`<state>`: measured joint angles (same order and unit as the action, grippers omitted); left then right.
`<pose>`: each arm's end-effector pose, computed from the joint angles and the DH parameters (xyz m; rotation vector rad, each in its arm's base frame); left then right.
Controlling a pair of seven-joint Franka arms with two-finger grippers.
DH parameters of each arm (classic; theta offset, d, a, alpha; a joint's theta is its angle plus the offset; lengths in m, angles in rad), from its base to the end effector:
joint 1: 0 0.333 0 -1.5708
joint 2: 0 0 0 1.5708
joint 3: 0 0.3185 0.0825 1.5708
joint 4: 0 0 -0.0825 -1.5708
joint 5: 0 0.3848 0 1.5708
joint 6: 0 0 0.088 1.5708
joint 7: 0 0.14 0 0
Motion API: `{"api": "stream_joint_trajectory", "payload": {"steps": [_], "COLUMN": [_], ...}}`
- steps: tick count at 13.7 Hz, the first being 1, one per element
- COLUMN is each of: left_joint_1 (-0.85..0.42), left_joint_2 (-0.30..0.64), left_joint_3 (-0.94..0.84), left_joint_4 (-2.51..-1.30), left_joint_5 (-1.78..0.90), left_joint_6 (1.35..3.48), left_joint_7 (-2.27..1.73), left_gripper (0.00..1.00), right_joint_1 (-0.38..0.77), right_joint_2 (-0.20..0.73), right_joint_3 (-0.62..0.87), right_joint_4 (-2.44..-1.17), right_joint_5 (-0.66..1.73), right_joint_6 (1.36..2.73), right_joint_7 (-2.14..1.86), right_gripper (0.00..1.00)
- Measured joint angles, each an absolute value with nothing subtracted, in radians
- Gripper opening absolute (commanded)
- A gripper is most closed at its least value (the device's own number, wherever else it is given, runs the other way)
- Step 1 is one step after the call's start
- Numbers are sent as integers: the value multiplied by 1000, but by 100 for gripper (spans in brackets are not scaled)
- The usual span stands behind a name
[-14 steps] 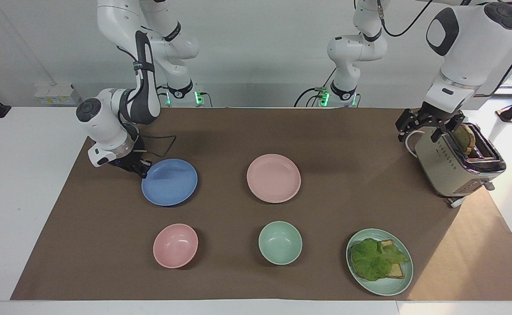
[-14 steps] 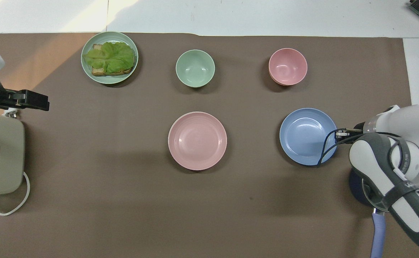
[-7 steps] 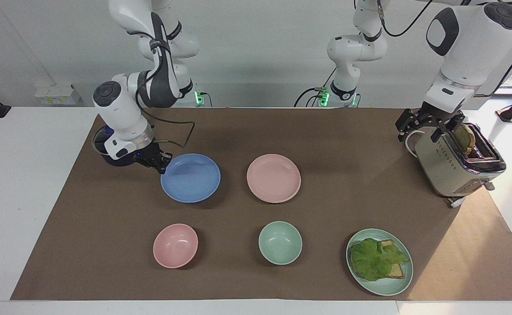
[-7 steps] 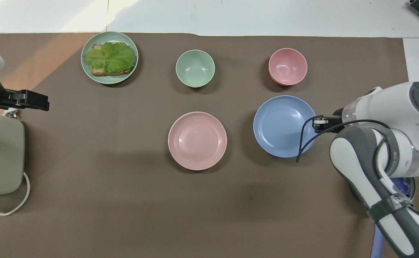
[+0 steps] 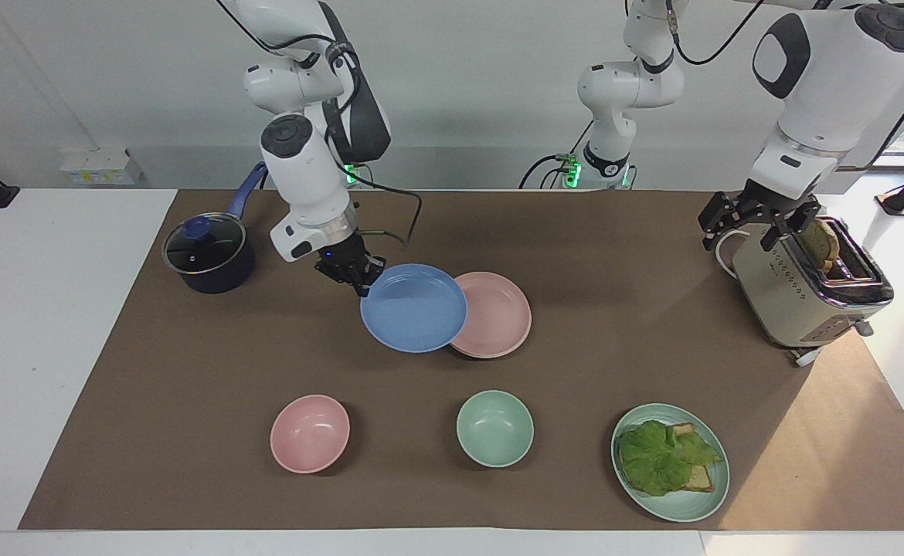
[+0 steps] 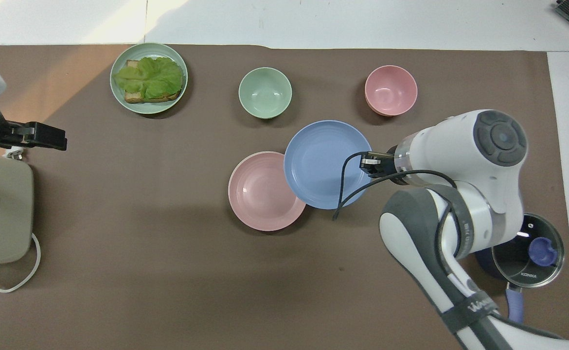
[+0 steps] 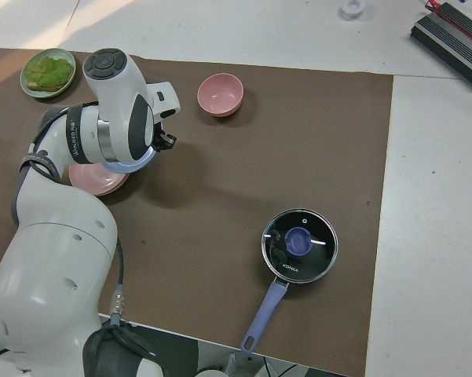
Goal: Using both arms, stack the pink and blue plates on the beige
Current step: 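Carry the blue plate with the right gripper over the pink plate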
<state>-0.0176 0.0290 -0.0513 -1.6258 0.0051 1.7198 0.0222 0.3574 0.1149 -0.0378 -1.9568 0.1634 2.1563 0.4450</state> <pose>0.5777 -0.0389 0.5649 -3.1346 0.1437 -0.1022 0.5618 0.1980 0.3962 -2.9676 0.3122 -0.0418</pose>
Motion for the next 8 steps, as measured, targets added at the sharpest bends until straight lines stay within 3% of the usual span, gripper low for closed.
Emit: {"api": "stream_joint_trajectory", "payload": {"steps": [8], "left_joint_1": [-18], "left_joint_2": [29], "left_joint_3": [-51], "left_joint_4": [-1626], "left_joint_5": [5], "left_joint_6": [1720], "left_joint_7": [22], "left_gripper": [100], "right_joint_1": [499], "right_joint_2": [168], "right_joint_3": [-36], "right_joint_4": [-2013], "right_joint_5": [171], "right_joint_6": [2249], "right_joint_7": [581], "right_gripper": [0]}}
